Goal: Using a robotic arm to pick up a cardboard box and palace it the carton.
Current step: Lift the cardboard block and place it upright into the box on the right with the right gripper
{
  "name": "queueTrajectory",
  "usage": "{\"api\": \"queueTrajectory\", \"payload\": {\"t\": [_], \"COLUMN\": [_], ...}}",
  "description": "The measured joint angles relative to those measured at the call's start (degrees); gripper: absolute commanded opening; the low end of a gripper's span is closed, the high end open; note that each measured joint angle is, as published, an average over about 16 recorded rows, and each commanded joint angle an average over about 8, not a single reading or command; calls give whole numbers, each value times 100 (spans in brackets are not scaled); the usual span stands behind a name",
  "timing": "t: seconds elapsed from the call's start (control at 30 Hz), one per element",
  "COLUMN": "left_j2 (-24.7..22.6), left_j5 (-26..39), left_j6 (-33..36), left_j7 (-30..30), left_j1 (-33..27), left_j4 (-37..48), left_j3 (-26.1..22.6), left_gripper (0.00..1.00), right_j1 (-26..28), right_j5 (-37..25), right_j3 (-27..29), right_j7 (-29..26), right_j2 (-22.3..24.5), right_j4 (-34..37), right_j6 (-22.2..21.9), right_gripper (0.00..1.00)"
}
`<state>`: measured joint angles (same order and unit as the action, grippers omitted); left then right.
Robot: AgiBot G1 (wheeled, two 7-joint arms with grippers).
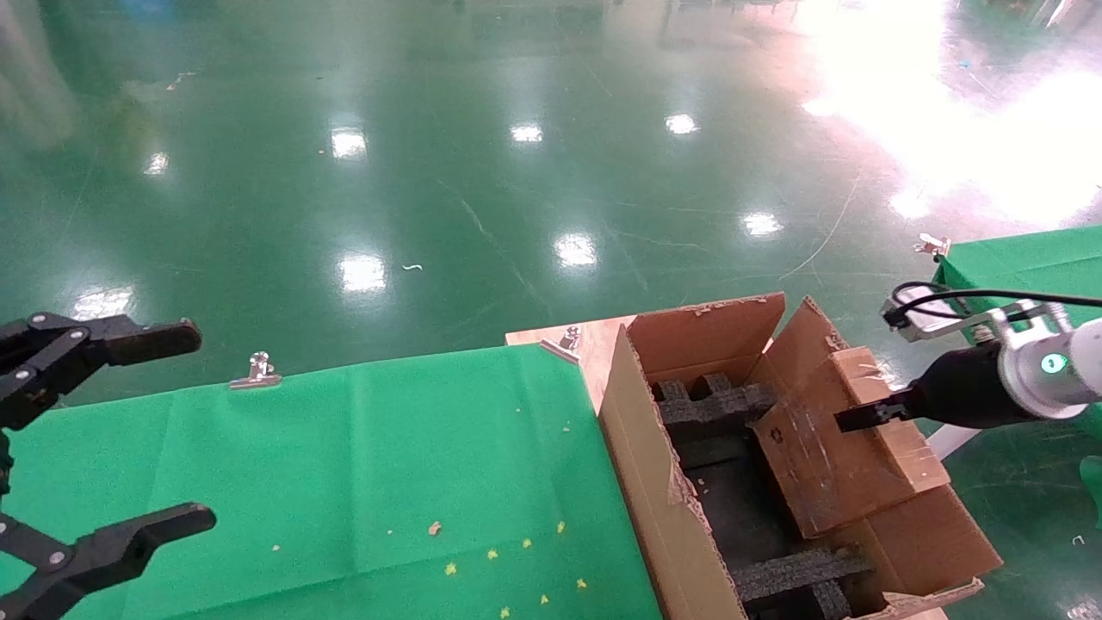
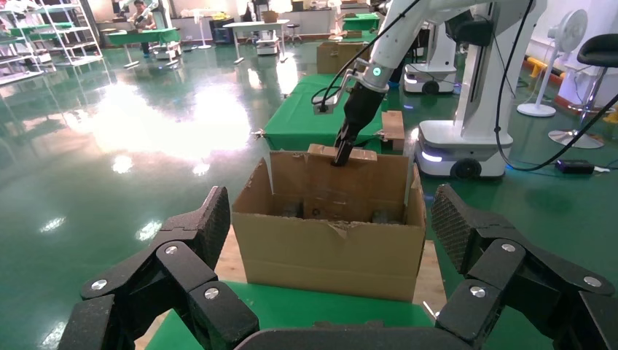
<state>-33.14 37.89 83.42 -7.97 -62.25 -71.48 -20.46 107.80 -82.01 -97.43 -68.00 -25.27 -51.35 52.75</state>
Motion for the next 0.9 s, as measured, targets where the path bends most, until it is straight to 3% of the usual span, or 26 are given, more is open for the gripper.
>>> {"api": "queueTrajectory", "payload": {"t": [0.43,0.9], "left_j2": [0,0], "left_j5": [0,0], "left_j6": [0,0], "left_j7": [0,0], "left_j1": [0,0], "left_j4": [0,0], "left_j3": [0,-1], "left_gripper": [100,100], "right_j1": [-450,-968], "right_j5": [145,514], "right_j3": [-51,22], "right_j7": [230,903], "right_j2": [-479,-1135], "right_j4": [565,1555], "right_j6": [-282,-383], "right_gripper": [0,0]}}
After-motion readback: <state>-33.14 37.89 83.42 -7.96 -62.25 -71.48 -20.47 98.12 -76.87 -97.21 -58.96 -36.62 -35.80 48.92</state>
